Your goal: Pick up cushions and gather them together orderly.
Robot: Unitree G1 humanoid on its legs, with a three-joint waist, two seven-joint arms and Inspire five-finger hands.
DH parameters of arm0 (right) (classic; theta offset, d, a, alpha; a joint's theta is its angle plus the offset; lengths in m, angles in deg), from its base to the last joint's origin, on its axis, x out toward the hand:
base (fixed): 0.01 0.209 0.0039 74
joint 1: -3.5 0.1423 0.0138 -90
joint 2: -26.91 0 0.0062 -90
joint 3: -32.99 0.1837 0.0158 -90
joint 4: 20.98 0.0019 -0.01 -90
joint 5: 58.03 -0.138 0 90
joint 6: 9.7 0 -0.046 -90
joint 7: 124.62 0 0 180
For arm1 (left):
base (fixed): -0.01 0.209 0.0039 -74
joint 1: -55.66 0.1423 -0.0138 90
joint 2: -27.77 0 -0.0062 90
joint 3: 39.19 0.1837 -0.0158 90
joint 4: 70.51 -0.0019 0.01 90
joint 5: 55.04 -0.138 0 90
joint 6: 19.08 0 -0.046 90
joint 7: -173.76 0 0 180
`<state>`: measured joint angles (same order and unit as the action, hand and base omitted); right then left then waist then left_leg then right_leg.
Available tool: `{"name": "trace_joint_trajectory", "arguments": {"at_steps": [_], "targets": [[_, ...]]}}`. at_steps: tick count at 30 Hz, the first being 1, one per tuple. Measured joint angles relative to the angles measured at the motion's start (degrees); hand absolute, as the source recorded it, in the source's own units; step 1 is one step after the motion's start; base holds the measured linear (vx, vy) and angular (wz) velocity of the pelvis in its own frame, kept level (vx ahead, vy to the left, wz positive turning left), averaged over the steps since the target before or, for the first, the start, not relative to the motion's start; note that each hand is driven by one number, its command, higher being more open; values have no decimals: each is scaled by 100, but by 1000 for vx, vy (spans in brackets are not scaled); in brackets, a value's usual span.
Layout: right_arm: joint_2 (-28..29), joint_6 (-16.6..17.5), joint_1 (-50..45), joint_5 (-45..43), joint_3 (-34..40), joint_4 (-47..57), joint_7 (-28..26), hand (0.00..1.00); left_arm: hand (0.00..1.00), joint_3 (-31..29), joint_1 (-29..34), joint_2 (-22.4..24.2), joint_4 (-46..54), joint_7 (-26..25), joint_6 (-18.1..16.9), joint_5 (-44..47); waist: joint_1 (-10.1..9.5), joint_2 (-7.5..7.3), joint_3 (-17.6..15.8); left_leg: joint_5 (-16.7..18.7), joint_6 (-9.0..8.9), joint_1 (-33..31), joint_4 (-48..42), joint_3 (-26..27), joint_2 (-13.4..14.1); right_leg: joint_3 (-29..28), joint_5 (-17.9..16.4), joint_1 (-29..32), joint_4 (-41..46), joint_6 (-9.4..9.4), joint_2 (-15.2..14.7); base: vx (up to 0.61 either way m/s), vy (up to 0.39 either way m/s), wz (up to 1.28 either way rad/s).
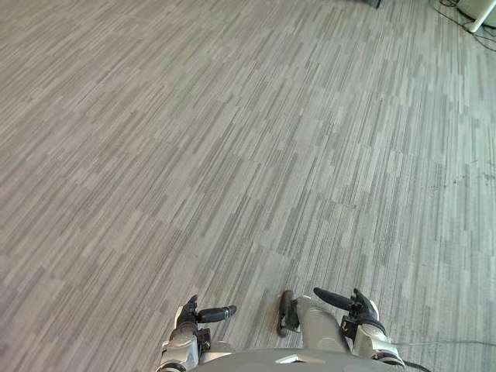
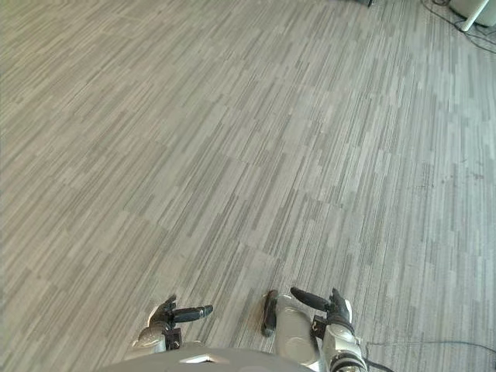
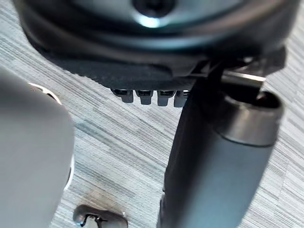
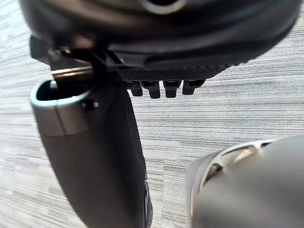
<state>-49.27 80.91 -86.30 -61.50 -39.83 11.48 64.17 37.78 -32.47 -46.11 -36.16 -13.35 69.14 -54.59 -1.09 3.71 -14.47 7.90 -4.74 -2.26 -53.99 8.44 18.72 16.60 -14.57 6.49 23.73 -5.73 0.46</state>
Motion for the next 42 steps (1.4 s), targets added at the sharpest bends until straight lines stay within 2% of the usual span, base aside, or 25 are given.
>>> {"name": "trace_joint_trajectory", "arguments": {"at_steps": [3,6,8,10,11,13,14,15,16,17,18,19,20,24,25,26,27,28,29,31,33,34,37,39,42], "targets": [[88,-4,-107,-10,-118,70,26,100,100,87,19,-89,382,5,-20,-5,-144,-199,-42,302,-29,-1064,-646,130,-115,-21,-61,-881,-686,-2,65,405,-222,-5],[173,-10,-80,-116,-93,59,66,100,100,65,12,-28,611,-3,-66,10,-243,-261,-78,438,53,-1611,1782,640,-727,-195,-52,-1707,-1411,166,56,391,-82,-23],[195,-10,-87,-117,-92,58,67,100,100,62,12,-5,643,-6,-64,17,-295,-263,-79,187,31,-1652,2856,644,-1001,-278,-84,-1910,-1610,227,30,397,30,-31],[200,-30,-113,-116,-107,-1,68,100,100,64,8,24,672,-22,-69,120,-509,-333,-29,-990,229,-1609,3772,454,-1378,-655,-181,-2253,-1955,418,-41,689,77,-69],[228,-30,-94,-116,-147,-51,65,100,100,85,-2,5,651,-23,-67,119,-511,-367,2,-1223,371,-1577,3830,387,-1484,-730,-186,-2279,-1962,448,-122,624,51,-48],[364,-55,-33,-106,-169,-107,53,100,100,75,-64,-170,551,14,-59,172,-443,-640,19,-997,680,-1545,3417,424,-1516,-1063,61,-2270,-1744,803,-355,523,43,-21],[412,-58,-34,-99,-111,-108,48,100,100,-41,-62,-169,601,6,-65,210,-488,-575,15,-685,935,-1787,2547,576,-1324,-1281,278,-2284,-1449,906,-246,434,79,-27],[462,-59,-96,-100,-38,-88,47,100,100,-63,-49,-181,578,7,-92,214,-511,-643,106,-317,608,-1916,2169,651,-1420,-1386,302,-2219,-1022,918,-265,514,169,-21],[333,-57,-259,-56,-36,-119,42,100,100,116,30,-174,492,-1,-90,197,-470,-633,214,-485,969,-1522,2735,689,-1666,-1360,348,-1881,295,1027,-363,464,273,-23],[287,-21,-253,5,-60,-170,6,100,100,250,119,-248,464,17,-79,231,-456,-653,272,54,865,-1023,2995,714,-1775,-1282,681,-1350,1906,1343,-557,539,281,-8],[302,6,-264,10,-64,-164,4,100,100,376,85,-387,390,21,-34,219,-361,-802,289,198,901,-799,3090,680,-1934,-1206,774,-975,2794,1360,-813,542,189,2],[276,2,-245,12,-67,-169,1,100,100,464,55,-470,246,12,-7,222,-273,-864,281,338,881,-484,3157,644,-2021,-868,613,-576,3569,1067,-1125,576,58,15],[215,1,-264,12,-109,-168,-4,100,100,491,69,-457,123,-18,17,239,-219,-756,251,522,845,25,3388,616,-1982,-323,345,-90,3925,670,-1435,503,8,1],[53,70,-84,8,-110,-75,-43,100,100,596,104,-380,20,-34,17,238,-112,-465,137,545,705,1055,4107,584,-1673,426,-50,828,2497,531,-1273,526,-66,1],[30,78,-62,3,-115,-62,-64,100,100,619,87,-360,22,-33,15,237,-106,-419,109,540,697,1233,4252,557,-1584,451,2,1007,1782,581,-1102,618,-191,33],[17,85,24,10,-165,-64,-69,100,100,676,121,-354,20,-36,12,231,-22,-419,95,541,684,1516,4510,478,-1465,286,530,1145,-46,831,-780,759,-294,64],[5,53,31,3,-173,-88,-75,100,100,713,172,-371,4,-24,13,217,49,-483,100,554,566,1773,4743,366,-1476,12,1717,1090,-909,862,-610,912,-408,65],[-2,50,27,6,-173,-93,-74,100,100,715,171,-374,-5,-20,11,218,64,-489,103,551,533,1806,4768,327,-1462,-25,1911,1058,-930,799,-583,821,-425,35],[-72,49,141,85,-158,-199,-75,100,100,696,95,-287,-127,-7,-1,217,16,-276,92,495,346,1906,4745,171,-1196,-73,1743,1067,-600,200,-348,809,-437,0],[-46,42,188,120,33,-196,-78,100,100,689,36,-215,-202,8,2,160,15,-197,62,276,54,1953,4342,8,-1060,-33,1134,1055,23,-21,-326,508,-282,0],[-32,38,77,119,97,-158,-69,100,100,667,36,-175,-172,20,-19,95,57,-136,92,82,-22,1617,3087,-336,-830,154,677,615,29,-3,-238,410,-263,45],[1,32,-41,117,43,-20,-64,100,100,474,35,-124,-60,29,-12,76,116,-92,103,-332,-88,817,1277,-591,-561,316,465,182,-189,7,-107,561,-372,58],[61,16,-158,112,-88,53,-63,100,100,270,121,-103,224,18,-5,9,-6,-98,73,-88,-112,-284,-815,-272,-128,312,384,-705,-797,-62,204,485,-259,5],[118,10,-162,106,-91,47,-25,100,100,316,119,-117,408,22,-23,-7,-42,-184,38,181,-68,-778,-780,-10,-138,293,402,-1201,-1240,-34,240,318,-127,-2],[186,-10,-184,89,-41,39,29,100,100,316,90,-127,591,24,-58,-6,-200,-289,-3,579,29,-1241,1060,395,-508,131,422,-1825,-1782,92,161,421,-61,-26]]}}
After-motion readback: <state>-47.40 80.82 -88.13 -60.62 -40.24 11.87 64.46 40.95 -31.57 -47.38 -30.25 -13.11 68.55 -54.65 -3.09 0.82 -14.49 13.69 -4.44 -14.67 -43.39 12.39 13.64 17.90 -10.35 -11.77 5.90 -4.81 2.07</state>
